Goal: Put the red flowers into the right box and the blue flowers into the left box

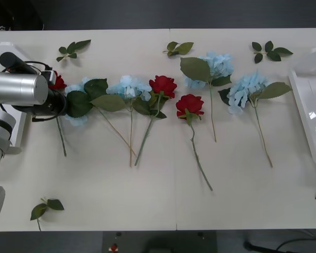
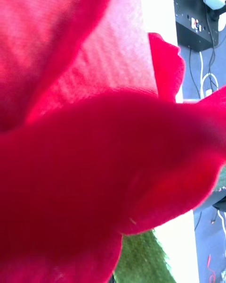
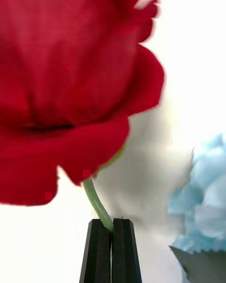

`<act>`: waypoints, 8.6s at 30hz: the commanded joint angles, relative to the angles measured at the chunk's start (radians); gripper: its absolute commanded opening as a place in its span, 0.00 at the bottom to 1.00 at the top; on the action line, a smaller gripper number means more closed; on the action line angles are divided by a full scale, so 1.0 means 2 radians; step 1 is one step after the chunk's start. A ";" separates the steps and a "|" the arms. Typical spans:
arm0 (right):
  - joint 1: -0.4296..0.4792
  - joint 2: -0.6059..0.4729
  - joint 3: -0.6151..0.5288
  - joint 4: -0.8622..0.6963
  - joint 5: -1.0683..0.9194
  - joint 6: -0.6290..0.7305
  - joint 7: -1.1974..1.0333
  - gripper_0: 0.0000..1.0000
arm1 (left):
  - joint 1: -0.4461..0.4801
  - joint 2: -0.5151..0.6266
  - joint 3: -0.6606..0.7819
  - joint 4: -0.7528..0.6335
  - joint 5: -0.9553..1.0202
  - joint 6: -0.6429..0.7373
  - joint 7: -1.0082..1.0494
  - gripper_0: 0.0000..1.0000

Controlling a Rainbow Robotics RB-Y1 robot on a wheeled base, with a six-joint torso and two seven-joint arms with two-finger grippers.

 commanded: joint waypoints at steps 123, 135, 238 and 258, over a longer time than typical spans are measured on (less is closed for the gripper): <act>0.285 0.185 -0.068 -0.687 -0.694 -0.183 0.404 0.00 | -0.011 -0.064 0.001 -0.234 0.729 0.092 -0.364 0.00; 0.280 0.180 -0.068 -0.688 -0.697 -0.186 0.398 0.00 | -0.011 -0.064 0.001 -0.234 0.729 0.092 -0.364 1.00; 0.175 -0.111 -0.201 -0.212 -0.310 0.139 0.321 0.93 | -0.001 -0.097 -0.075 -0.152 -0.027 0.214 0.352 1.00; 0.175 -0.043 -0.173 -0.454 -0.276 0.204 -0.009 0.94 | -0.001 -0.098 -0.100 -0.120 -0.037 0.190 0.354 1.00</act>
